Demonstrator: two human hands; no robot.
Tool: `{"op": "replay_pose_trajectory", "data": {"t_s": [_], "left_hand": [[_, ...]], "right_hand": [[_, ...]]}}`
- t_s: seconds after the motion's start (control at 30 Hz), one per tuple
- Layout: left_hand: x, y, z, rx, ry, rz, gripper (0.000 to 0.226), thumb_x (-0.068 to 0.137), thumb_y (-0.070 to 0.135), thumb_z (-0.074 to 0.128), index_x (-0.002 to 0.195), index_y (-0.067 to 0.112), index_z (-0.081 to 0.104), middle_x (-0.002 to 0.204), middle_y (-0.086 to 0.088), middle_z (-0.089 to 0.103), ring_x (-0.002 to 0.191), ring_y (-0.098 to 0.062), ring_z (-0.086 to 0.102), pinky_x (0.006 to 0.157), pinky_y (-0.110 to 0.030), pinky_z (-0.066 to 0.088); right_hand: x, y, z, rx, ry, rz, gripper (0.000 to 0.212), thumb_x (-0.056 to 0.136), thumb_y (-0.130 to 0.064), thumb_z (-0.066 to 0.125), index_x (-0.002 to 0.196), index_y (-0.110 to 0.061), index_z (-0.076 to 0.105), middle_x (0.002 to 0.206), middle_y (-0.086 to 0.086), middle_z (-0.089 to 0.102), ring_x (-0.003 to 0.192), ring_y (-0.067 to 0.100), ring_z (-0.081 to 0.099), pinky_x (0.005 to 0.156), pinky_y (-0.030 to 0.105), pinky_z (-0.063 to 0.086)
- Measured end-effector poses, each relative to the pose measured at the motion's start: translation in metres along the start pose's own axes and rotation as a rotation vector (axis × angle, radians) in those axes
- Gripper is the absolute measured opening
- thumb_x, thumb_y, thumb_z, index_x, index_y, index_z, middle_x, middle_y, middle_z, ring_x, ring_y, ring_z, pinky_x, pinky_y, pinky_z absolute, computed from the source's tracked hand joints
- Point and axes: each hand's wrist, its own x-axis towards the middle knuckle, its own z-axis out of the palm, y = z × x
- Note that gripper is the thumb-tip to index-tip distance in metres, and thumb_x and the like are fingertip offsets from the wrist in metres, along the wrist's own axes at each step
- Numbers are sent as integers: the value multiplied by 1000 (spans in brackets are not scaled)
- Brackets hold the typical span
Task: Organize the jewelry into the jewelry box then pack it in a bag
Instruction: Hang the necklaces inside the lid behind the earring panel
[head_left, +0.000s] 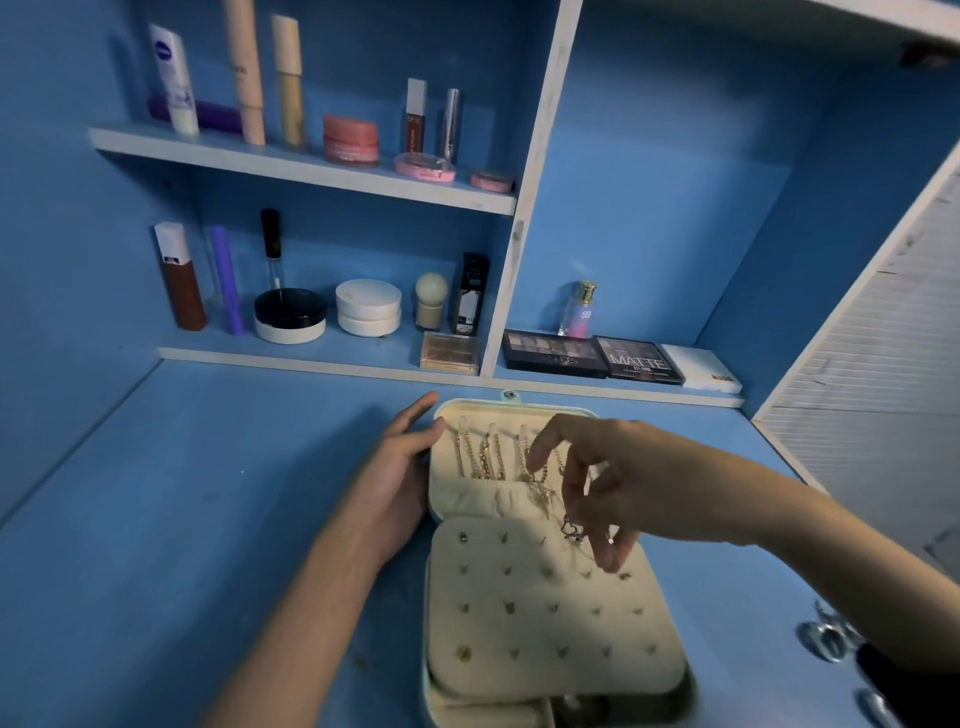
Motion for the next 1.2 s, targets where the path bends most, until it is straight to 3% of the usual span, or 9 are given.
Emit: {"op": "replay_pose_trajectory", "data": {"t_s": [0.23,0.4,0.5,0.6,0.73,0.8,0.93,1.1,1.2], "left_hand": [[0,0,-2,-13,-12,-8,46,94,7,49,136,23,46,103,-10,66,90,-23,62,65,-34,50],[2,-1,-2,-67,7,7,44,91,5,51,133,21,51,100,-8,67,92,-22,61,70,-33,48],[4,-2,-2,-76,7,11,43,92,4,50,132,20,51,97,-8,68,89,-20,62,68,-32,47],[4,-3,-3,-66,-2,13,43,93,4,47,133,20,50,96,-7,68,87,-20,62,65,-32,49],[4,-2,-4,-60,-5,12,43,93,4,47,133,20,50,95,-8,68,88,-21,62,69,-34,49],[4,-2,-4,-62,-2,7,43,93,4,47,133,20,50,93,-7,68,86,-20,62,67,-34,50],[3,-2,-3,-68,-1,4,43,93,4,47,133,19,50,91,-6,70,82,-20,65,62,-33,51],[2,-2,-3,-67,-8,3,43,94,3,46,134,19,49,87,-5,71,79,-19,65,57,-31,54],[2,-1,-2,-54,-5,7,43,94,4,46,134,20,48,90,-6,69,83,-19,64,63,-32,51]], "right_hand": [[11,-3,-9,83,245,-105,36,86,10,50,103,-22,55,78,6,58,62,24,67,61,35,59],[33,4,-4,-76,410,-204,32,83,5,57,98,-23,56,71,-5,65,64,17,64,65,39,57],[46,16,10,-210,406,-167,32,81,1,58,94,-28,55,70,-13,64,64,9,59,68,31,51],[51,26,17,-300,401,-148,31,82,-3,56,96,-30,59,74,-18,63,73,9,60,75,35,51],[43,32,11,-353,444,-93,23,85,-8,54,90,-28,64,68,-18,55,66,8,51,65,29,46],[37,33,9,-370,374,-33,11,87,-20,59,79,-26,64,67,-15,54,62,7,51,58,22,42],[33,35,17,-423,227,98,32,80,-50,66,74,-19,62,66,-10,55,55,5,49,52,18,36],[37,31,21,-454,295,89,17,81,-31,64,77,-15,67,76,-3,62,73,18,59,66,29,49],[41,29,18,-362,373,26,10,84,-23,62,80,-15,68,67,-11,55,62,12,52,53,19,43]]}}
